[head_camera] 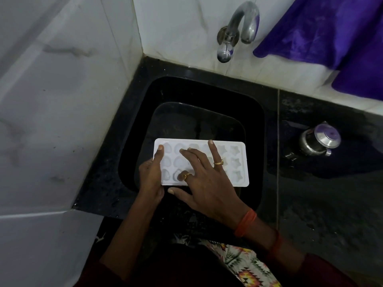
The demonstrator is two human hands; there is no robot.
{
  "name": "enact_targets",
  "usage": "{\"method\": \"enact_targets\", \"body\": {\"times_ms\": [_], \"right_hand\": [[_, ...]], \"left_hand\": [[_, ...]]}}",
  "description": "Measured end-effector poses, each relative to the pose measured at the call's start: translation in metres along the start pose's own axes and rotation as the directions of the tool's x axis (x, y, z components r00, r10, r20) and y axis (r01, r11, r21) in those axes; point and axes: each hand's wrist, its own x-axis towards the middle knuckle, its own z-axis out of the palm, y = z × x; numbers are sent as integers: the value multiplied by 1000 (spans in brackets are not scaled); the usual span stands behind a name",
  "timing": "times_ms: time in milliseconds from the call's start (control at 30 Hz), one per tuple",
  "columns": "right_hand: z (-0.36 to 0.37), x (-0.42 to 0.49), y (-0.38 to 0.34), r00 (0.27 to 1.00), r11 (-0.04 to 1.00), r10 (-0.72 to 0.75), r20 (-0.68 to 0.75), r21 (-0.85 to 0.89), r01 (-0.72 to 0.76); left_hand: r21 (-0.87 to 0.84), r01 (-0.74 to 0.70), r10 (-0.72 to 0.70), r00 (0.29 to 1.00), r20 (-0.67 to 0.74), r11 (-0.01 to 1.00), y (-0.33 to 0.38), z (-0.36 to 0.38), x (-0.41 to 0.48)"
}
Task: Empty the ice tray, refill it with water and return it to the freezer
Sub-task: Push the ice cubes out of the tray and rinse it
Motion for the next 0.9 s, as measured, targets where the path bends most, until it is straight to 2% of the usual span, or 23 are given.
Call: {"method": "enact_targets", "body": {"times_ms": [367,567,900], "right_hand": [[-1,5,2,999,999,-20,35,-45,22],[-1,8,3,999,999,-27,-20,-19,26],[3,13,5,999,999,7,50,-45,-5]], "left_hand": [[-21,4,-4,1000,-2,1000,2,2,5],[-14,8,-8,1000,-2,1000,2,-1,10],[-47,-2,2,1000,-2,999,2,2,11]]}}
